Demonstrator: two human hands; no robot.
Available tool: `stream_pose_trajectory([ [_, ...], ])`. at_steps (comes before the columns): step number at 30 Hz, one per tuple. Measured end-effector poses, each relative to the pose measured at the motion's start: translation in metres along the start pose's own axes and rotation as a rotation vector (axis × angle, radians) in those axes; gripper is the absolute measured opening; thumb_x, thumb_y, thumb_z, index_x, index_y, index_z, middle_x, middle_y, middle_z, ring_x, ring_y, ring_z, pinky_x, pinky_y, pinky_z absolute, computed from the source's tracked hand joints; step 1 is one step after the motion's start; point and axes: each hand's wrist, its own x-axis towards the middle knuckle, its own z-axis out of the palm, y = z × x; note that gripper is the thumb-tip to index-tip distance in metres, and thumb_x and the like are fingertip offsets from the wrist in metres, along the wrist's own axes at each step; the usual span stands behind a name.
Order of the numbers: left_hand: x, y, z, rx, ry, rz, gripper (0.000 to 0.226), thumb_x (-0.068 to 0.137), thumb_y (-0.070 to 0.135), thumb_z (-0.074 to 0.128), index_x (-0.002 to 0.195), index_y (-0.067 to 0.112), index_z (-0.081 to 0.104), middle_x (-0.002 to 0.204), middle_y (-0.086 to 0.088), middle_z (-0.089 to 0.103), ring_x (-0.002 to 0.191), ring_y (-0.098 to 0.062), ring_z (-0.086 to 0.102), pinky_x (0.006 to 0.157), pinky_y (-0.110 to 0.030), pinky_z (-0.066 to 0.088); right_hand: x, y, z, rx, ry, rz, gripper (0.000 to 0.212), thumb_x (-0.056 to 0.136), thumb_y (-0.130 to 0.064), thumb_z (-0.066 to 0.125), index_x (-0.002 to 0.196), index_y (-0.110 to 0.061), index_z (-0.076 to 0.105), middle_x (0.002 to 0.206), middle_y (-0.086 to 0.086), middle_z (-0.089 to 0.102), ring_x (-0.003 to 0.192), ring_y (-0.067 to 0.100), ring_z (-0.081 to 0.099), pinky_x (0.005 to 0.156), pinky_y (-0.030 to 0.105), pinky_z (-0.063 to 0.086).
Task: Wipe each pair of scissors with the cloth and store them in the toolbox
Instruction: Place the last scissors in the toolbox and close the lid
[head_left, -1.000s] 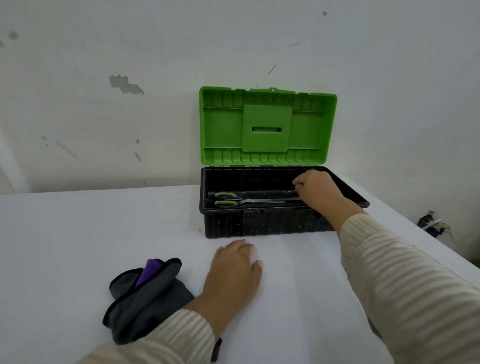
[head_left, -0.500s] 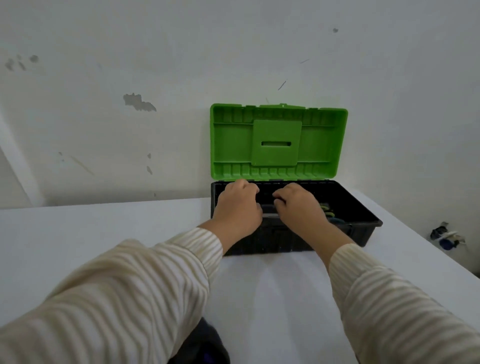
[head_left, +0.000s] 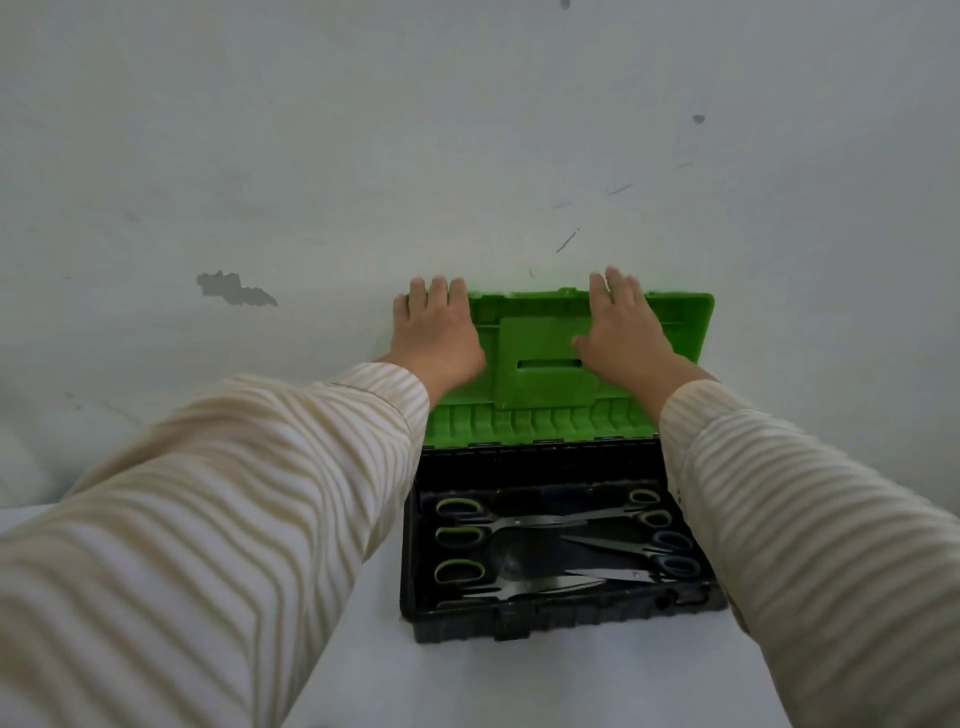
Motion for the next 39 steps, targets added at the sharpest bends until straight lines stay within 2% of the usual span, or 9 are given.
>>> stream_pose_trajectory([
  [4, -0.002, -0.002, 0.0, 0.06, 0.015, 0.034, 0.074, 0.081, 0.019, 0.05, 0.146, 0.009, 0.018, 0.148, -0.012, 0.031, 0.139, -0.034, 0.02, 0.116, -0.05, 0.016, 0.006, 0.003, -0.002, 0.028, -0.088, -0.029, 0.073, 0.088, -0.021, 0.052, 0.145, -0.01, 0.007, 0.154, 0.011, 0.011, 0.141, 0.031, 0.004, 0.116, 0.046, 0.015],
  [10, -0.044, 0.003, -0.002, 0.141, 0.124, 0.081, 0.07, 0.072, 0.01, 0.05, 0.14, 0.008, 0.03, 0.136, -0.011, 0.042, 0.127, -0.034, 0.034, 0.112, -0.051, 0.019, -0.03, 0.015, -0.023, -0.047, 0.03, -0.131, 0.052, 0.092, -0.032, 0.046, 0.137, -0.01, 0.033, 0.141, 0.01, 0.041, 0.13, 0.028, 0.034, 0.112, 0.042, 0.026],
  [14, -0.086, 0.007, -0.003, 0.14, 0.195, 0.098, 0.062, 0.066, 0.012, 0.064, 0.126, 0.008, 0.05, 0.118, -0.011, 0.057, 0.109, -0.036, 0.05, 0.104, -0.057, 0.032, -0.067, 0.022, -0.046, -0.008, 0.069, -0.189, 0.034, 0.094, -0.033, 0.043, 0.114, -0.01, 0.056, 0.115, 0.008, 0.058, 0.107, 0.026, 0.047, 0.098, 0.039, 0.038],
  [17, -0.122, 0.01, 0.001, 0.107, 0.215, 0.133, 0.063, 0.063, 0.016, 0.07, 0.124, 0.006, 0.054, 0.117, -0.013, 0.057, 0.111, -0.038, 0.051, 0.1, -0.055, 0.038, -0.098, 0.024, -0.049, -0.034, 0.117, -0.344, 0.023, 0.089, -0.021, 0.056, 0.087, 0.0, 0.066, 0.097, 0.015, 0.064, 0.096, 0.032, 0.054, 0.089, 0.045, 0.046],
  [21, -0.173, 0.014, 0.02, 0.115, 0.138, 0.113, 0.078, 0.061, 0.021, 0.075, 0.132, 0.003, 0.049, 0.137, -0.02, 0.05, 0.129, -0.045, 0.043, 0.103, -0.058, 0.039, -0.136, 0.035, -0.035, 0.114, 0.068, -0.251, 0.022, 0.08, -0.023, 0.066, 0.092, -0.005, 0.064, 0.113, 0.015, 0.061, 0.104, 0.034, 0.054, 0.093, 0.044, 0.044],
  [24, -0.208, 0.018, 0.039, 0.125, 0.066, 0.087, 0.082, 0.057, 0.023, 0.077, 0.133, 0.005, 0.05, 0.145, -0.021, 0.044, 0.132, -0.046, 0.041, 0.101, -0.058, 0.04, -0.171, 0.042, -0.017, 0.068, 0.026, -0.273, 0.045, 0.077, -0.03, 0.069, 0.114, -0.009, 0.056, 0.121, 0.013, 0.058, 0.109, 0.032, 0.054, 0.093, 0.043, 0.044],
  [31, -0.254, 0.024, 0.08, 0.141, -0.249, 0.042, 0.078, 0.039, 0.023, 0.085, 0.113, 0.013, 0.064, 0.131, -0.01, 0.062, 0.12, -0.031, 0.059, 0.088, -0.057, 0.051, -0.229, 0.042, 0.037, -0.095, -0.313, -0.213, 0.064, 0.092, -0.034, 0.047, 0.144, -0.014, 0.016, 0.147, 0.004, 0.029, 0.131, 0.024, 0.029, 0.11, 0.039, 0.027],
  [36, -0.249, 0.029, 0.071, 0.083, -0.245, 0.064, 0.063, 0.086, 0.015, 0.05, 0.145, 0.012, 0.026, 0.161, -0.006, 0.013, 0.148, -0.027, 0.009, 0.118, -0.05, 0.008, -0.23, 0.031, 0.038, -0.07, -0.315, -0.118, 0.064, 0.088, -0.021, 0.048, 0.143, -0.011, 0.017, 0.146, 0.005, 0.029, 0.127, 0.025, 0.03, 0.105, 0.037, 0.032],
  [39, -0.242, 0.032, 0.063, 0.046, -0.269, 0.038, 0.057, 0.089, 0.015, 0.048, 0.142, 0.012, 0.029, 0.159, -0.006, 0.018, 0.147, -0.025, 0.013, 0.119, -0.048, 0.009, -0.225, 0.024, 0.032, -0.07, -0.343, -0.079, 0.061, 0.085, -0.014, 0.046, 0.141, -0.009, 0.022, 0.139, 0.007, 0.036, 0.121, 0.026, 0.035, 0.101, 0.036, 0.038],
])
